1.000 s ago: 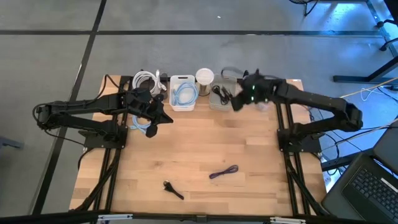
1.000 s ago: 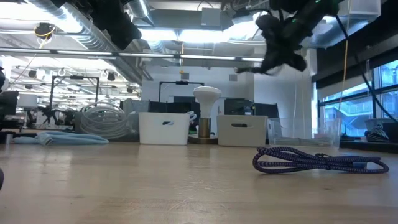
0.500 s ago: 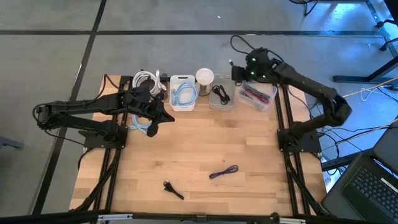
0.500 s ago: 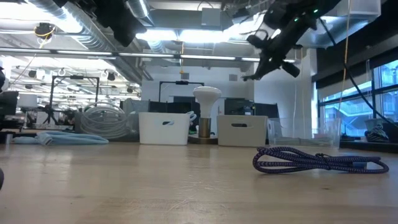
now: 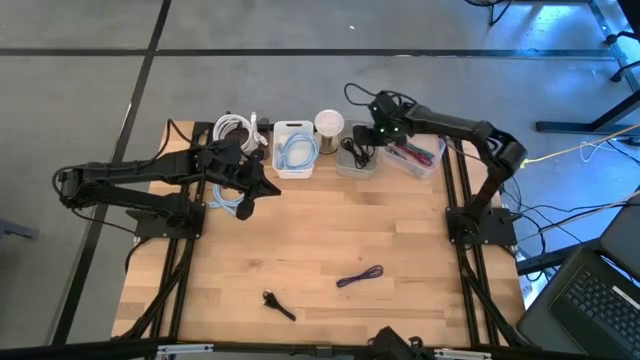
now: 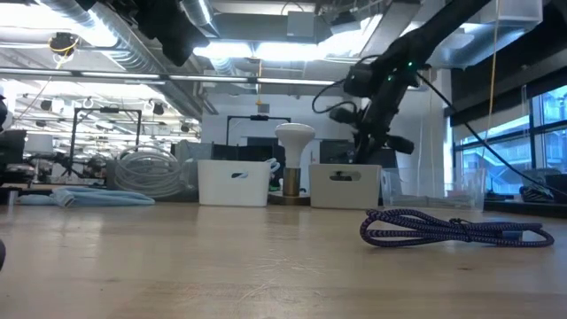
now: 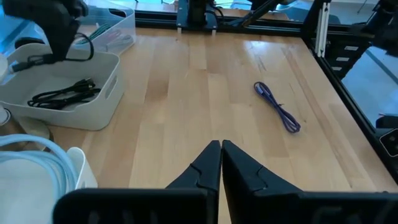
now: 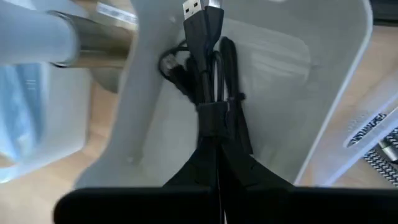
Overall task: Pick & Place USB Port
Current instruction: Put the black charger cable into the gray bin
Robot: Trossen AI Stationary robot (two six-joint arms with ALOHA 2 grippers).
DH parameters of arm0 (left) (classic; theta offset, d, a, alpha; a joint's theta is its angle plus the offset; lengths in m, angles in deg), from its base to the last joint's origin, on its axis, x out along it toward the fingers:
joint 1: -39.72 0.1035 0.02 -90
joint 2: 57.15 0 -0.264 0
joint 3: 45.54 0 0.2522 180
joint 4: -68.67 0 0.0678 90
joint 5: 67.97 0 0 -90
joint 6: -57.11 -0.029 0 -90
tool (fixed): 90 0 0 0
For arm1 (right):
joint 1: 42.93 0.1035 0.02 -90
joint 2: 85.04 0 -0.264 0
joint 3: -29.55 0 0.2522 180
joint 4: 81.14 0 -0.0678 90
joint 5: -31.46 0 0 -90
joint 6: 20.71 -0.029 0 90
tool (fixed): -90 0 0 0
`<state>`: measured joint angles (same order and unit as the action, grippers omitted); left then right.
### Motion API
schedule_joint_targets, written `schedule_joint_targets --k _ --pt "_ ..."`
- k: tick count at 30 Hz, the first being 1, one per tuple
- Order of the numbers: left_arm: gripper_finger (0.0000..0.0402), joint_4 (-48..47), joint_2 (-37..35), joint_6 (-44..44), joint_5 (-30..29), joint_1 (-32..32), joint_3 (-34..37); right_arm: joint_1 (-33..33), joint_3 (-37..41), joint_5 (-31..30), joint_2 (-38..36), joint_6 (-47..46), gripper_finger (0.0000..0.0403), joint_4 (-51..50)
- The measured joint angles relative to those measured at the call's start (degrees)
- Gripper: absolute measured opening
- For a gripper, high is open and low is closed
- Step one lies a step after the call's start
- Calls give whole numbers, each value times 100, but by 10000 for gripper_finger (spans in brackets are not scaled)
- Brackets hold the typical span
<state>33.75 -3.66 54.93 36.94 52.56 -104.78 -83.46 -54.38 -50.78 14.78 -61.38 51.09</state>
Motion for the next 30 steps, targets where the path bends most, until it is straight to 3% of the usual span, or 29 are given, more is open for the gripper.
schedule_joint_targets --k 17,30 --pt "7 1 0 6 -2 0 0 361 -530 -682 263 -45 0 -487" --pt "8 1 1 150 -2 0 0 372 -542 -668 755 -90 0 -536"
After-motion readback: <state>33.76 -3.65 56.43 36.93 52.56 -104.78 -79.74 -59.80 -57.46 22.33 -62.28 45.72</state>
